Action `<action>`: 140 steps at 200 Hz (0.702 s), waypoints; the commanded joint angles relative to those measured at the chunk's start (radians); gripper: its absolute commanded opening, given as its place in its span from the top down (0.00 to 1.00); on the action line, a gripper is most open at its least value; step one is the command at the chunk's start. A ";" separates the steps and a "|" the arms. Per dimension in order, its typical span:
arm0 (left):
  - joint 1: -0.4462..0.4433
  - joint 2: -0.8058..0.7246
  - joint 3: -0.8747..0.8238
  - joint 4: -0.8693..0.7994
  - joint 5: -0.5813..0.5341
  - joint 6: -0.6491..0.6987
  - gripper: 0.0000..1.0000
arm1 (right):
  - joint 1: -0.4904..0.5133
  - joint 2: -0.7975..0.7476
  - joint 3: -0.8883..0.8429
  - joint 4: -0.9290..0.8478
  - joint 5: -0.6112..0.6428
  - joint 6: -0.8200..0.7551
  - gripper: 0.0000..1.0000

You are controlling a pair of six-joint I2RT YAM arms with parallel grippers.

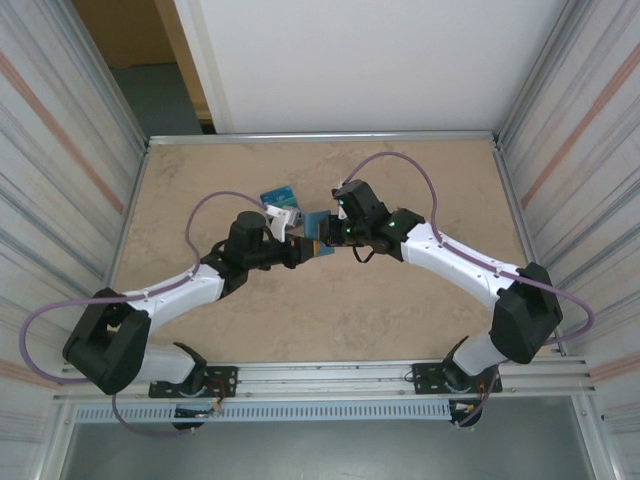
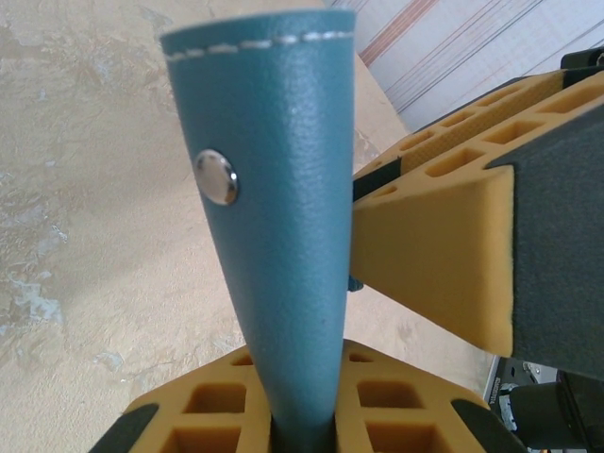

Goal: Take the credit cards out of the card holder

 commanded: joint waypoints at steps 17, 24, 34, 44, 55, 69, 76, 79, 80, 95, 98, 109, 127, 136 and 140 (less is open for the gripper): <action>-0.007 -0.038 0.022 0.056 0.015 0.011 1.00 | -0.025 -0.040 -0.026 -0.039 0.057 0.013 0.88; -0.008 -0.039 0.022 0.053 0.014 0.013 1.00 | -0.031 -0.047 -0.033 -0.036 0.056 0.016 0.89; -0.007 -0.041 0.023 0.050 0.012 0.015 1.00 | -0.039 -0.058 -0.044 -0.033 0.053 0.018 0.90; -0.008 -0.041 0.023 0.045 0.008 0.017 1.00 | -0.045 -0.069 -0.053 -0.028 0.048 0.020 0.91; -0.006 -0.042 0.025 0.040 0.007 0.020 1.00 | -0.056 -0.083 -0.063 -0.023 0.036 0.021 0.92; -0.006 -0.040 0.027 0.037 0.010 0.017 1.00 | -0.080 -0.103 -0.075 -0.017 -0.001 0.018 0.90; -0.001 -0.038 0.029 0.038 0.026 0.018 1.00 | -0.092 -0.116 -0.084 -0.011 -0.017 0.014 0.85; 0.002 -0.037 0.031 0.038 0.035 0.021 1.00 | -0.099 -0.124 -0.088 -0.009 -0.025 0.009 0.80; 0.003 -0.036 0.032 0.038 0.038 0.021 1.00 | -0.100 -0.127 -0.089 -0.007 -0.026 0.007 0.79; 0.026 -0.034 0.043 0.031 0.099 0.028 1.00 | -0.127 -0.171 -0.118 0.012 -0.055 -0.012 0.62; 0.031 -0.034 0.044 0.028 0.114 0.031 1.00 | -0.132 -0.183 -0.124 0.018 -0.062 -0.016 0.60; 0.053 -0.034 0.056 0.019 0.181 0.050 1.00 | -0.158 -0.222 -0.152 0.042 -0.099 -0.035 0.49; 0.082 -0.042 0.080 -0.024 0.263 0.089 1.00 | -0.202 -0.286 -0.199 0.098 -0.215 -0.071 0.34; 0.089 -0.048 0.093 -0.050 0.290 0.117 1.00 | -0.220 -0.315 -0.224 0.127 -0.266 -0.090 0.27; 0.090 -0.052 0.099 -0.066 0.301 0.129 1.00 | -0.227 -0.330 -0.233 0.137 -0.279 -0.098 0.24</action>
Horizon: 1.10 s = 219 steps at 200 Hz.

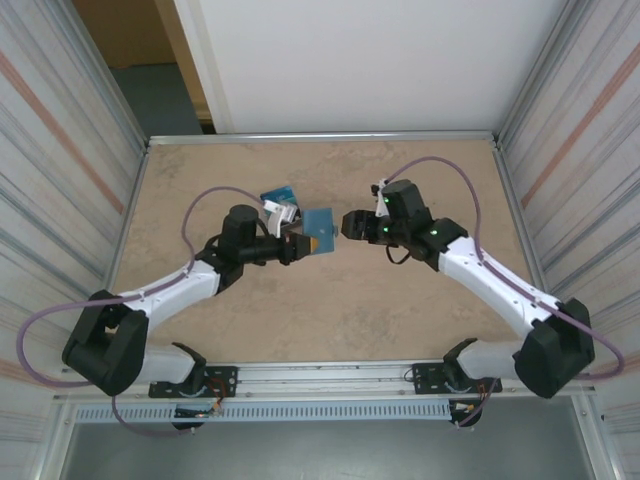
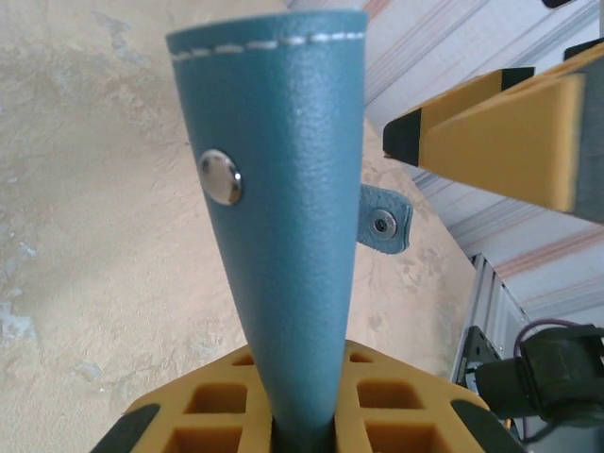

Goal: Take the credit cards out of the card holder

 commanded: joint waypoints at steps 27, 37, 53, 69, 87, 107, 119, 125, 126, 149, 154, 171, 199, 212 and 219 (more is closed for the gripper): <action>0.021 -0.064 0.108 -0.130 0.176 0.154 1.00 | -0.056 -0.152 -0.089 0.135 -0.222 -0.110 0.06; 0.021 -0.066 0.118 -0.144 0.182 0.161 1.00 | -0.057 -0.163 -0.096 0.145 -0.241 -0.119 0.02; 0.021 -0.065 0.133 -0.166 0.205 0.183 1.00 | -0.055 -0.160 -0.093 0.158 -0.276 -0.123 0.01; 0.022 -0.065 0.153 -0.212 0.255 0.238 1.00 | -0.055 -0.145 -0.078 0.160 -0.298 -0.124 0.01; 0.020 -0.068 0.178 -0.280 0.283 0.308 1.00 | -0.056 -0.122 -0.060 0.164 -0.331 -0.126 0.01; 0.018 -0.075 0.197 -0.327 0.269 0.347 1.00 | -0.055 -0.085 -0.032 0.167 -0.397 -0.129 0.00; 0.018 -0.077 0.202 -0.336 0.261 0.353 1.00 | -0.052 -0.063 -0.021 0.168 -0.415 -0.129 0.03; 0.016 -0.079 0.202 -0.334 0.262 0.355 1.00 | -0.051 -0.053 -0.016 0.167 -0.417 -0.130 0.04; 0.016 -0.080 0.203 -0.333 0.262 0.353 1.00 | -0.051 -0.051 -0.016 0.166 -0.418 -0.131 0.04; 0.013 -0.088 0.197 -0.309 0.264 0.345 1.00 | -0.050 -0.020 -0.006 0.154 -0.434 -0.137 0.12; 0.013 -0.092 0.192 -0.301 0.265 0.339 1.00 | -0.049 -0.018 -0.009 0.153 -0.438 -0.140 0.13; 0.014 -0.107 0.175 -0.256 0.273 0.318 1.00 | -0.054 -0.027 -0.031 0.159 -0.449 -0.151 0.19; 0.013 -0.120 0.162 -0.184 0.322 0.271 1.00 | -0.094 -0.054 -0.098 0.213 -0.538 -0.147 0.31; 0.014 -0.123 0.165 -0.175 0.342 0.262 1.00 | -0.120 -0.067 -0.125 0.244 -0.578 -0.134 0.37; 0.013 -0.125 0.165 -0.174 0.346 0.261 1.00 | -0.132 -0.072 -0.137 0.258 -0.596 -0.131 0.40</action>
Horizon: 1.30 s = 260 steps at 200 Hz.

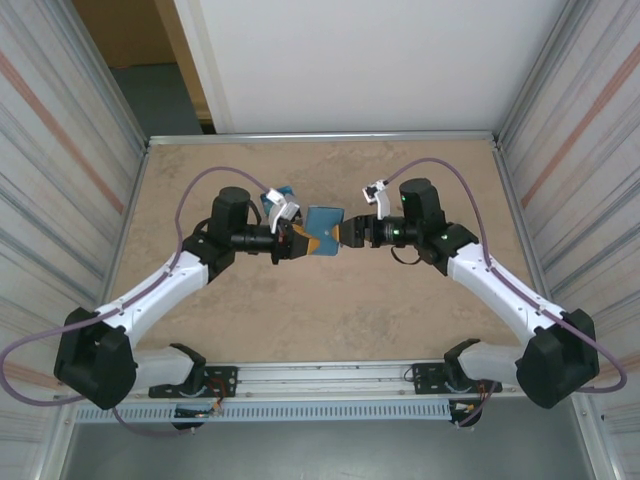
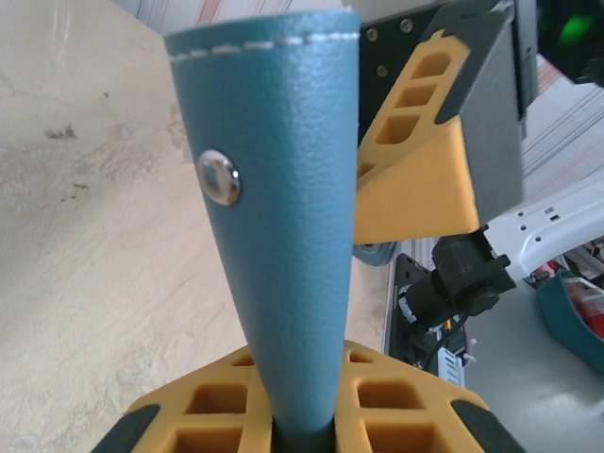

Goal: Take the credit cards out of the card holder

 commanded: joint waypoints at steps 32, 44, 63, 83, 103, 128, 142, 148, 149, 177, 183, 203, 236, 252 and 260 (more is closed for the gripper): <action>-0.007 -0.060 0.000 0.084 0.095 -0.021 1.00 | -0.067 -0.059 -0.076 0.083 -0.130 -0.005 0.48; -0.007 -0.058 0.000 0.094 0.114 -0.029 1.00 | -0.068 -0.064 -0.083 0.107 -0.160 -0.002 0.51; -0.007 -0.056 0.000 0.094 0.131 -0.033 1.00 | -0.066 -0.071 -0.093 0.145 -0.190 0.007 0.56; -0.009 -0.056 0.000 0.099 0.147 -0.039 1.00 | -0.067 -0.081 -0.100 0.177 -0.207 0.015 0.58; -0.010 -0.057 -0.003 0.109 0.140 -0.051 1.00 | -0.064 -0.089 -0.116 0.225 -0.241 0.030 0.58; -0.010 -0.059 -0.006 0.116 0.119 -0.062 1.00 | -0.061 -0.119 -0.126 0.211 -0.227 0.007 0.60; -0.009 -0.060 -0.007 0.124 0.115 -0.067 1.00 | -0.061 -0.141 -0.134 0.207 -0.225 -0.003 0.60; -0.008 -0.061 -0.007 0.127 0.115 -0.069 1.00 | -0.062 -0.150 -0.140 0.208 -0.228 -0.005 0.60; -0.009 -0.061 -0.007 0.127 0.115 -0.069 1.00 | -0.062 -0.152 -0.140 0.209 -0.229 -0.006 0.60; -0.010 -0.053 0.000 0.139 0.145 -0.080 1.00 | -0.058 -0.168 -0.151 0.227 -0.236 0.001 0.61; -0.011 -0.051 0.002 0.142 0.150 -0.081 1.00 | -0.053 -0.166 -0.150 0.227 -0.237 0.002 0.61; -0.016 -0.048 0.003 0.143 0.162 -0.081 1.00 | -0.036 -0.152 -0.142 0.235 -0.240 0.000 0.62; -0.027 -0.048 0.005 0.148 0.183 -0.074 1.00 | -0.021 -0.119 -0.124 0.239 -0.229 -0.004 0.70; -0.029 -0.056 -0.001 0.152 0.183 -0.070 1.00 | -0.022 -0.112 -0.125 0.248 -0.227 -0.002 0.76; -0.028 -0.061 -0.003 0.153 0.179 -0.070 1.00 | -0.023 -0.112 -0.127 0.251 -0.229 -0.002 0.78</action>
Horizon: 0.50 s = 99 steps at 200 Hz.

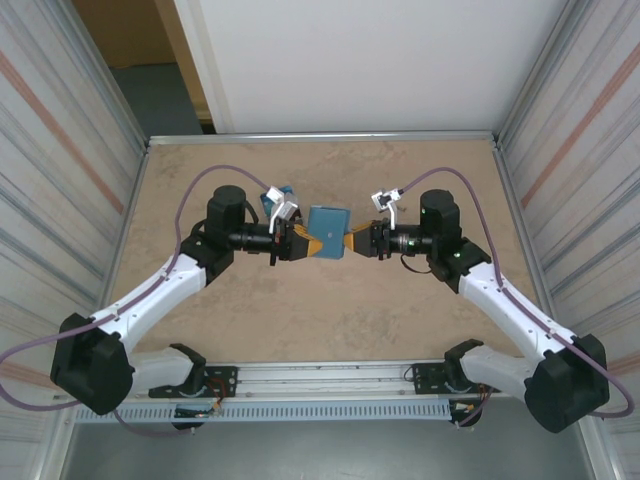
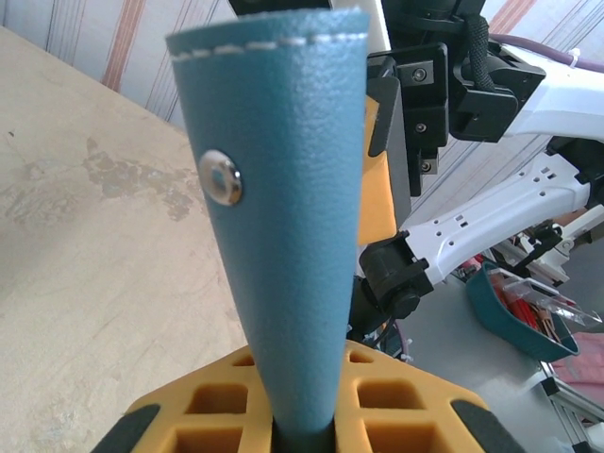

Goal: Take the credit cards out of the card holder

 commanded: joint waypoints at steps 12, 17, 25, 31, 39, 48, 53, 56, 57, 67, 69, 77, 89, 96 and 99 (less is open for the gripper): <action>-0.014 -0.037 -0.005 0.058 0.043 0.003 1.00 | 0.009 0.012 0.010 0.027 -0.013 -0.006 0.81; -0.013 -0.040 -0.004 0.058 0.043 0.004 1.00 | 0.009 0.011 0.010 0.027 -0.014 -0.005 0.81; -0.015 -0.040 -0.005 0.059 0.046 0.004 1.00 | 0.008 0.010 0.009 0.026 -0.015 -0.005 0.83; -0.015 -0.039 -0.005 0.064 0.050 0.002 1.00 | 0.011 0.009 0.009 0.029 -0.016 -0.004 0.84; -0.014 -0.037 -0.008 0.075 0.057 -0.003 1.00 | 0.011 0.010 0.008 0.030 -0.017 -0.003 0.86; -0.014 -0.035 -0.008 0.084 0.060 -0.009 1.00 | 0.015 0.014 0.008 0.032 -0.018 0.000 0.88; -0.015 -0.034 -0.008 0.087 0.061 -0.012 1.00 | 0.017 0.015 0.008 0.037 -0.019 0.004 0.88; -0.015 -0.033 -0.008 0.089 0.061 -0.014 1.00 | 0.019 0.016 0.009 0.041 -0.019 0.004 0.88; -0.015 -0.032 -0.007 0.088 0.061 -0.014 1.00 | 0.019 0.016 0.010 0.043 -0.019 0.005 0.88; -0.016 -0.026 -0.006 0.089 0.054 -0.018 1.00 | 0.029 0.022 0.010 0.053 -0.025 0.011 0.86; -0.016 -0.025 -0.005 0.090 0.053 -0.019 1.00 | 0.031 0.024 0.009 0.055 -0.025 0.012 0.85; -0.017 -0.020 -0.005 0.096 0.051 -0.024 1.00 | 0.041 0.028 0.014 0.063 -0.029 0.010 0.79; -0.019 -0.011 -0.005 0.108 0.055 -0.034 0.99 | 0.055 0.036 0.019 0.070 -0.029 0.008 0.74; -0.020 -0.008 -0.006 0.113 0.054 -0.039 0.98 | 0.062 0.039 0.023 0.072 -0.031 0.007 0.74; -0.021 -0.006 -0.005 0.115 0.054 -0.040 0.97 | 0.064 0.040 0.023 0.074 -0.031 0.006 0.74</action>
